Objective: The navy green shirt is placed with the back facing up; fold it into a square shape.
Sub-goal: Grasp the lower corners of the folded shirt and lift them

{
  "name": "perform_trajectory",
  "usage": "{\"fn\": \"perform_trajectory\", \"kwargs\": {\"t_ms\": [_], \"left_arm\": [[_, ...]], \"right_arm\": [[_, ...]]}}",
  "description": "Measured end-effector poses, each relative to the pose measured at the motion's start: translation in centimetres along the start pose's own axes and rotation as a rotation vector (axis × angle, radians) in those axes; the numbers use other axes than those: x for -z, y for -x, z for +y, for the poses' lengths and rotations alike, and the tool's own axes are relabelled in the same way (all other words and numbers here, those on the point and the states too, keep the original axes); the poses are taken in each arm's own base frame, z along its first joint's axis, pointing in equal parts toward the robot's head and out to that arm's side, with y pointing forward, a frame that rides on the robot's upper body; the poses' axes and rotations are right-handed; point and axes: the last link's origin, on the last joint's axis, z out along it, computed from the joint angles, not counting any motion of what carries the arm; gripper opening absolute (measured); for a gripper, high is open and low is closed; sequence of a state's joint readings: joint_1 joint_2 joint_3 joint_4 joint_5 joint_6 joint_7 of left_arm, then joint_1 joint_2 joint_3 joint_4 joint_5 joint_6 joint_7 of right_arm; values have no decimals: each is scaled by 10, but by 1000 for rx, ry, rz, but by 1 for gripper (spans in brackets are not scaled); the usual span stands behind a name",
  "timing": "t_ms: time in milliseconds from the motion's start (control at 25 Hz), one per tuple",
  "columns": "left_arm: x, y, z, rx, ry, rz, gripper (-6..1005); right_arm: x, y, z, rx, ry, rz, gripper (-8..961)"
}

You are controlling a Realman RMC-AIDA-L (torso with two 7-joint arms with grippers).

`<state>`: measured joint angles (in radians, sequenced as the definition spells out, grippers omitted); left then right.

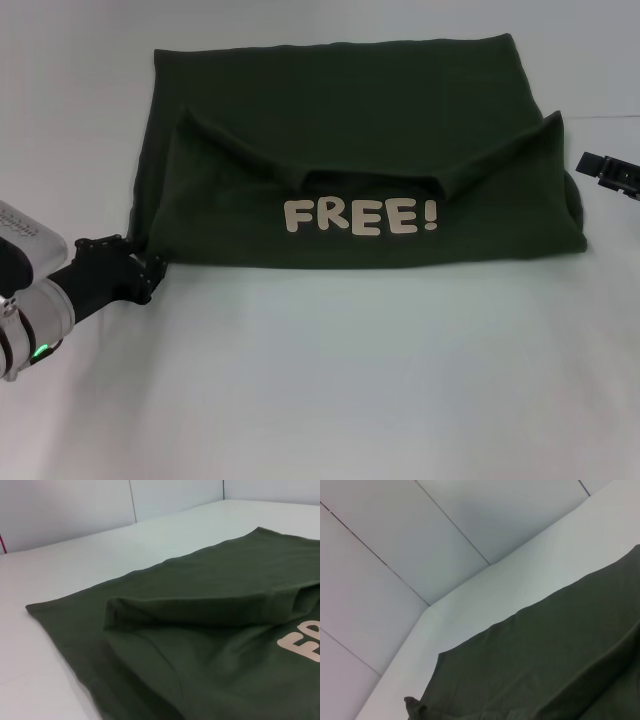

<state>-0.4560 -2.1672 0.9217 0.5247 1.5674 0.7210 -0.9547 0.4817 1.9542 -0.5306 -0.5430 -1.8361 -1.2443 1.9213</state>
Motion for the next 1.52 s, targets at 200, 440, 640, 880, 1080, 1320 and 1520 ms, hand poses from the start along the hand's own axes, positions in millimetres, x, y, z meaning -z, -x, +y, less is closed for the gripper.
{"fn": "perform_trajectory", "kwargs": {"t_ms": [200,440,640,880,1080,1320,1520], "left_arm": [[-2,-1,0,-10,-2,-6,333],[-2,-4,-1,-11,-4,-2,133],[-1,-4,-2,-7,-3,1,27],[7,-6,-1,17,29,40,12],[14,-6,-1,33,50,65,12],[16,-4,0,35,50,61,12],[15,-5,-1,31,51,64,12]], "right_arm": [[0,0,0,-1,2,0,687],[0,-1,0,-3,2,-2,686],[2,-2,-5,7,-27,32,685],[4,-4,-14,-23,-100,122,682],[-1,-6,-18,-22,-150,167,681],[-16,-8,-19,13,-208,192,619],[-32,-9,-16,47,-242,199,615]]}}
